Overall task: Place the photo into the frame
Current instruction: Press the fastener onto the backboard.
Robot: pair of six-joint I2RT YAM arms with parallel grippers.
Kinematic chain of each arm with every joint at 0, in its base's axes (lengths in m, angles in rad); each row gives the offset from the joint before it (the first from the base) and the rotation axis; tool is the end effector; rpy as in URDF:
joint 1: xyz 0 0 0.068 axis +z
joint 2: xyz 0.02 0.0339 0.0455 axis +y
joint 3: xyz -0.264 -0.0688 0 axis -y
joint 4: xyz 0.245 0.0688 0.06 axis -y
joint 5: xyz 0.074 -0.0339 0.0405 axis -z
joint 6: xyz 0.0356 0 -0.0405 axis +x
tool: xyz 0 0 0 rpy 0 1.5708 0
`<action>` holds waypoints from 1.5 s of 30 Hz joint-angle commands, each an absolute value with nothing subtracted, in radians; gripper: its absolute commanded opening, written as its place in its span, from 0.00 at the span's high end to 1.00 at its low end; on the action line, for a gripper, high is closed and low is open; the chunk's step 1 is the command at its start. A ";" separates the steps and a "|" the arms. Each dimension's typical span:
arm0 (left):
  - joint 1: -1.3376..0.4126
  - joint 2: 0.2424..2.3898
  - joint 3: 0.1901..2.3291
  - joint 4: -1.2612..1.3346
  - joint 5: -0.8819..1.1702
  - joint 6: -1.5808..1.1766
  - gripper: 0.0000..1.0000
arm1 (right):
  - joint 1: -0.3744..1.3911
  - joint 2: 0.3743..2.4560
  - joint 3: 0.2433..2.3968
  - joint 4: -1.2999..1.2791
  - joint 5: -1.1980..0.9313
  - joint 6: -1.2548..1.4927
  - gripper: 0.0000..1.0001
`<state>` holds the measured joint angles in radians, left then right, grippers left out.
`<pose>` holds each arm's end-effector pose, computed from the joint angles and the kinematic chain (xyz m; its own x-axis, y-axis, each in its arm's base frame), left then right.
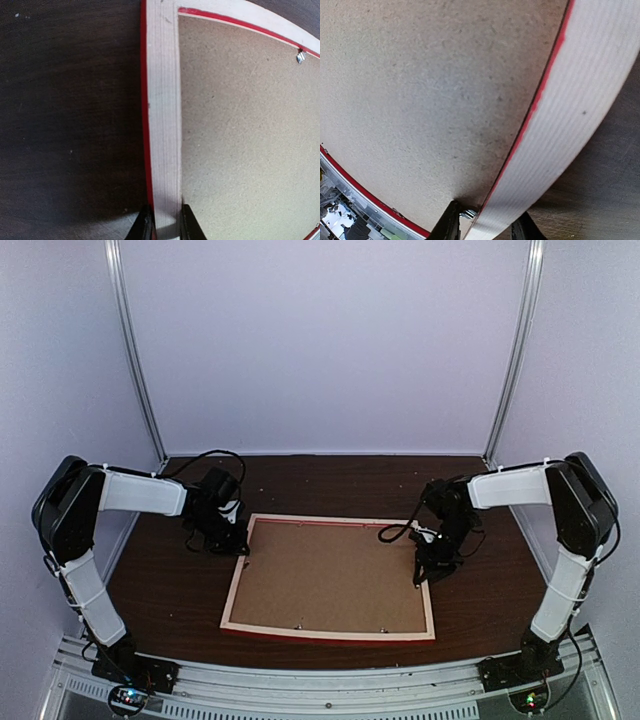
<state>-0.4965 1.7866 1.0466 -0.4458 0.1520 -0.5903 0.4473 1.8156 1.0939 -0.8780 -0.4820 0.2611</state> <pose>0.2954 -0.1662 0.1493 -0.9669 -0.1019 -0.2339 -0.0209 0.9453 -0.3256 0.2674 0.1466 0.1473 -0.9665 -0.2100 0.1475 -0.1259 0.8890 0.4402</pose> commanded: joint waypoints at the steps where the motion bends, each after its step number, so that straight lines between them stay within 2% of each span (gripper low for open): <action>1: -0.497 1.773 1.023 -0.474 0.150 -0.563 0.89 | 0.454 1.917 1.041 -0.878 -0.342 0.224 0.75; 13: -0.498 1.714 0.975 -0.471 0.154 -0.576 0.89 | 0.450 1.952 1.127 -0.898 -0.369 0.178 0.82; 27: -0.537 1.707 0.907 -0.432 0.165 -0.612 0.89 | 0.447 2.093 1.413 -0.954 -0.379 0.139 0.82; 35: -0.576 1.703 0.916 -0.436 0.156 -0.626 0.86 | 0.441 2.113 1.534 -0.960 -0.329 0.156 0.73; 45: -0.577 1.713 0.935 -0.439 0.109 -0.654 0.79 | 0.440 1.981 1.485 -0.907 -0.275 0.189 0.51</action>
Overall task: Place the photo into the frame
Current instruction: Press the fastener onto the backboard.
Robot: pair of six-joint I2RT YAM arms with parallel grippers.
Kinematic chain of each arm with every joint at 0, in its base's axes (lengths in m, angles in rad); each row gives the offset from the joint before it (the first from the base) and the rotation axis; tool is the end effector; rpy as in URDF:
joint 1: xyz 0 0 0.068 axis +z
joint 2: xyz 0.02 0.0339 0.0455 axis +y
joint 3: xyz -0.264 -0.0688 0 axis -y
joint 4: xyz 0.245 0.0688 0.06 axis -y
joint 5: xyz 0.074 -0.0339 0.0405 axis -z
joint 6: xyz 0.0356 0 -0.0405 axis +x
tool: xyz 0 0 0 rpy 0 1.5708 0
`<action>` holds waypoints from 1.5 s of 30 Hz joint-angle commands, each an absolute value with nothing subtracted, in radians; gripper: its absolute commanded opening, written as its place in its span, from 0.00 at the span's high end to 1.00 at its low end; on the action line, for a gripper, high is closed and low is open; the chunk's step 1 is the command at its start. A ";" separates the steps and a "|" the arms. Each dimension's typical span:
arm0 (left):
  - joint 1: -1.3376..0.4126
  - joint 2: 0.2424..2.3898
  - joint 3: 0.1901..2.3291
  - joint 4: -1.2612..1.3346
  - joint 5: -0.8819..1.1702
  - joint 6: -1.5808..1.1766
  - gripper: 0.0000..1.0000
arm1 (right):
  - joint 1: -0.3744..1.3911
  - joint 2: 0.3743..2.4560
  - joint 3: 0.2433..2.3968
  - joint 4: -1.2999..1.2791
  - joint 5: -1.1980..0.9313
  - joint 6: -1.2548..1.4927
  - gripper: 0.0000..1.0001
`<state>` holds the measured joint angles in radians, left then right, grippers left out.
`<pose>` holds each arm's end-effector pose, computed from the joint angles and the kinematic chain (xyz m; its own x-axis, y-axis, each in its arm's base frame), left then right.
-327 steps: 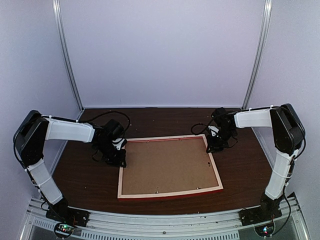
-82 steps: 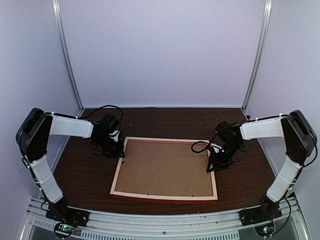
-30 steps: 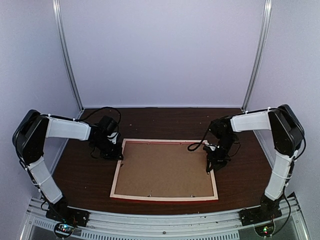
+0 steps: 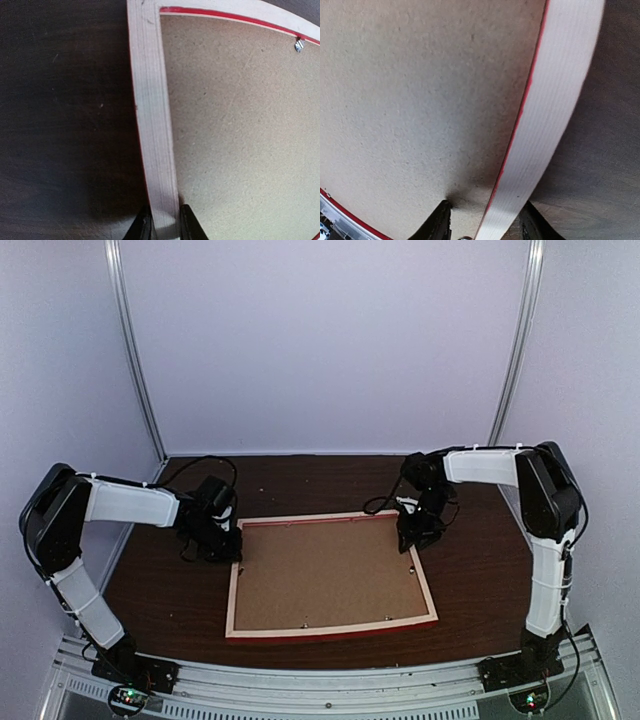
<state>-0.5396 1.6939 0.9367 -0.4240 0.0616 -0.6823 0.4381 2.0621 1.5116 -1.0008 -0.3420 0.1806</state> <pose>0.2676 -0.1628 0.1495 -0.9520 -0.1635 -0.2589 -0.0869 0.9550 -0.2837 0.3452 0.1749 0.1617 -0.9635 -0.2645 0.0411 -0.2364 0.9127 0.3334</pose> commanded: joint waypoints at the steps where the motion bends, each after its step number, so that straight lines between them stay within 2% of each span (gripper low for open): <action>1: -0.577 1.713 0.936 -0.439 0.108 -0.655 0.79 | 0.440 1.964 1.471 -0.903 -0.273 0.195 0.50; 9: -0.577 1.732 0.959 -0.444 0.101 -0.645 0.77 | 0.443 1.847 1.302 -0.856 -0.280 0.259 0.40; 16: -0.577 1.752 0.977 -0.454 0.098 -0.639 0.77 | 0.462 1.780 1.185 -0.824 -0.311 0.302 0.39; 29: -0.577 1.773 0.994 -0.455 0.103 -0.627 0.77 | 0.471 1.803 1.158 -0.797 -0.321 0.311 0.56; 45: -0.577 1.786 1.003 -0.463 0.104 -0.623 0.77 | 0.447 1.799 1.125 -0.751 -0.393 0.305 0.67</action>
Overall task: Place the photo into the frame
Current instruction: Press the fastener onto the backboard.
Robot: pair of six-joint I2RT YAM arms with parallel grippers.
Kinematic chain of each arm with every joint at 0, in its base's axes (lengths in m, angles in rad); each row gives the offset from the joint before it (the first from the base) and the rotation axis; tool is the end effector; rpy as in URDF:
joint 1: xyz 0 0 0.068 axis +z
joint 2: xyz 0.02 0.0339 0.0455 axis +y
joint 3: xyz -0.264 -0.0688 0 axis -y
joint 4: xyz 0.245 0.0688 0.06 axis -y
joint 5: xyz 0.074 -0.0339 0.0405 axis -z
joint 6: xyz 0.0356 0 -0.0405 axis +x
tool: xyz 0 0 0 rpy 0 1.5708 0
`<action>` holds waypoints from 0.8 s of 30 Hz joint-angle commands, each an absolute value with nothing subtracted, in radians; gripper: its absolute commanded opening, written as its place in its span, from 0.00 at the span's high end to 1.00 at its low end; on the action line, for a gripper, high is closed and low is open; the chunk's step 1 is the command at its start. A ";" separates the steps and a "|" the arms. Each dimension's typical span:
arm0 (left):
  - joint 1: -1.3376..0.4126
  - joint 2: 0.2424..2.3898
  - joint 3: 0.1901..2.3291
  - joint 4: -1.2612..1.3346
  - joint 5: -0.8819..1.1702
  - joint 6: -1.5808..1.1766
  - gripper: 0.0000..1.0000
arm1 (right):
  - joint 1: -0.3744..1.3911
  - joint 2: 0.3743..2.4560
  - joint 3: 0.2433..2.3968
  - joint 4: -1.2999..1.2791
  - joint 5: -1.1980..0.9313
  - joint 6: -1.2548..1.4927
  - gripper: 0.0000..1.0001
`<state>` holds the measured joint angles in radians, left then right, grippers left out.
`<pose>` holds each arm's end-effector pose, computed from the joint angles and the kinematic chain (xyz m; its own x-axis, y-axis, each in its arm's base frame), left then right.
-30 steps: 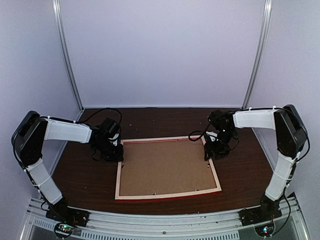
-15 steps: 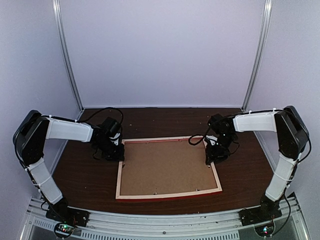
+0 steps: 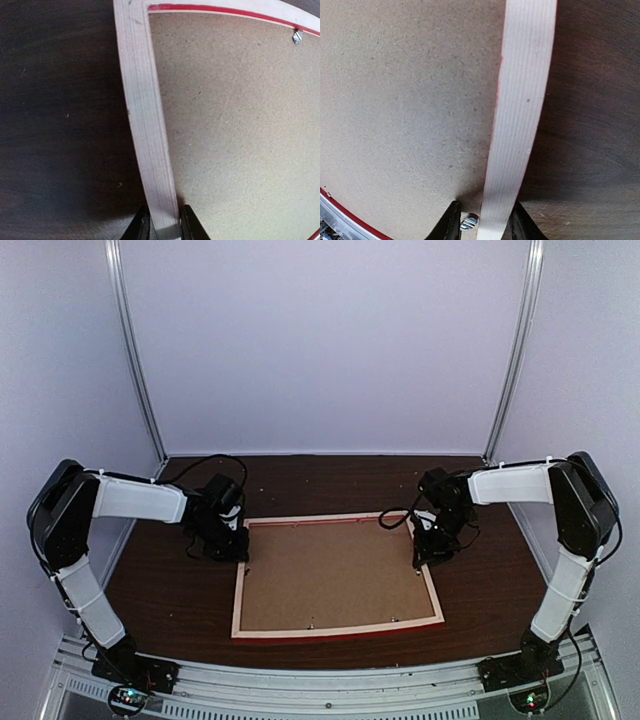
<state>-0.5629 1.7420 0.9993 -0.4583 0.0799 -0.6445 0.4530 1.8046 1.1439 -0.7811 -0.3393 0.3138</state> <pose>0.2739 -0.1762 0.1501 -0.9646 -0.0995 -0.2442 -0.0290 0.9605 -0.2766 0.2873 0.1530 0.1607 -0.9874 -0.1569 -0.0205 -0.1539 0.9226 0.3537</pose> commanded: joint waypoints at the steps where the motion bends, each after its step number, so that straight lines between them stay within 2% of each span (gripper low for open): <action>1: -0.577 1.784 1.003 -0.464 0.103 -0.622 0.77 | 0.446 1.799 1.122 -0.750 -0.397 0.303 0.67; 13: -0.577 1.792 1.004 -0.464 0.101 -0.621 0.77 | 0.420 1.782 1.081 -0.732 -0.435 0.291 0.71; 24: -0.577 1.793 1.003 -0.462 0.101 -0.621 0.77 | 0.405 1.768 1.062 -0.740 -0.451 0.277 0.66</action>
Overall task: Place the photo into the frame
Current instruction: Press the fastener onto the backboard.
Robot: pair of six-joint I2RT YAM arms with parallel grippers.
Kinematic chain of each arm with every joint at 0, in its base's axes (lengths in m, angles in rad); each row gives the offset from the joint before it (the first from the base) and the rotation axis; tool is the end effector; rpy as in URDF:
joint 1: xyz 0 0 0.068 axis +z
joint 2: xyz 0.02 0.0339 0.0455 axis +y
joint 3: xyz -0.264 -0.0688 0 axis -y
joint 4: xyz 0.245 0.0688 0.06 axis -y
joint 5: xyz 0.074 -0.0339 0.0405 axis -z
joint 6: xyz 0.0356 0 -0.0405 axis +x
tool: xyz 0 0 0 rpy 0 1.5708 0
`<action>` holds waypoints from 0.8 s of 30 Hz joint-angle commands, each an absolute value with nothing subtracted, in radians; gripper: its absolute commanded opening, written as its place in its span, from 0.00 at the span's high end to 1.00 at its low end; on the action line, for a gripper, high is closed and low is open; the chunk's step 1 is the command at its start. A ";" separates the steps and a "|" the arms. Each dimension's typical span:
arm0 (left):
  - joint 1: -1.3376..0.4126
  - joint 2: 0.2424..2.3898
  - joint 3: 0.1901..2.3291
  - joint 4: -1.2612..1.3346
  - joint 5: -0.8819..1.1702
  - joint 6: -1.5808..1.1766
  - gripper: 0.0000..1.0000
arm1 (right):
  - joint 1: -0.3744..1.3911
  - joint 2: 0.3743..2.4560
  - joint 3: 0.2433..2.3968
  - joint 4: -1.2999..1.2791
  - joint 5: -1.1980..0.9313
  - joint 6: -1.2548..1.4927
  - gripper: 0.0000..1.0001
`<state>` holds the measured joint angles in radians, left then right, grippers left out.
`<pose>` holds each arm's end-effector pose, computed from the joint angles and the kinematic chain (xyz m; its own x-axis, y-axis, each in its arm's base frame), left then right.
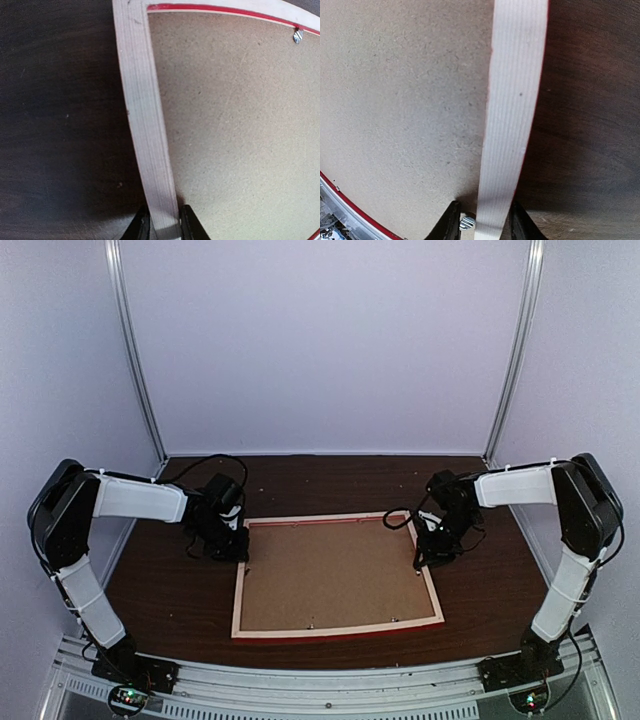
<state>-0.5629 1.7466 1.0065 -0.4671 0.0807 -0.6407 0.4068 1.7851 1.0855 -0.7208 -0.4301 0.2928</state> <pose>0.2746 -0.1767 0.1502 -0.9661 -0.0949 -0.2401 -0.0266 0.9616 -0.2730 0.2863 0.1395 0.1545 -0.9897 -0.1408 -0.0245 -0.1372 0.8885 0.4380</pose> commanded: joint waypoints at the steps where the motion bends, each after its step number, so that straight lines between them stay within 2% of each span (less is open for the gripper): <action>1: -0.577 1.793 1.003 -0.462 0.100 -0.621 0.77 | 0.402 1.767 1.061 -0.741 -0.449 0.275 0.66; 16: -0.577 1.789 1.003 -0.464 0.101 -0.620 0.77 | 0.366 1.764 1.042 -0.744 -0.474 0.247 0.74; 24: -0.577 1.788 1.002 -0.463 0.101 -0.618 0.77 | 0.366 1.775 1.036 -0.769 -0.421 0.224 0.76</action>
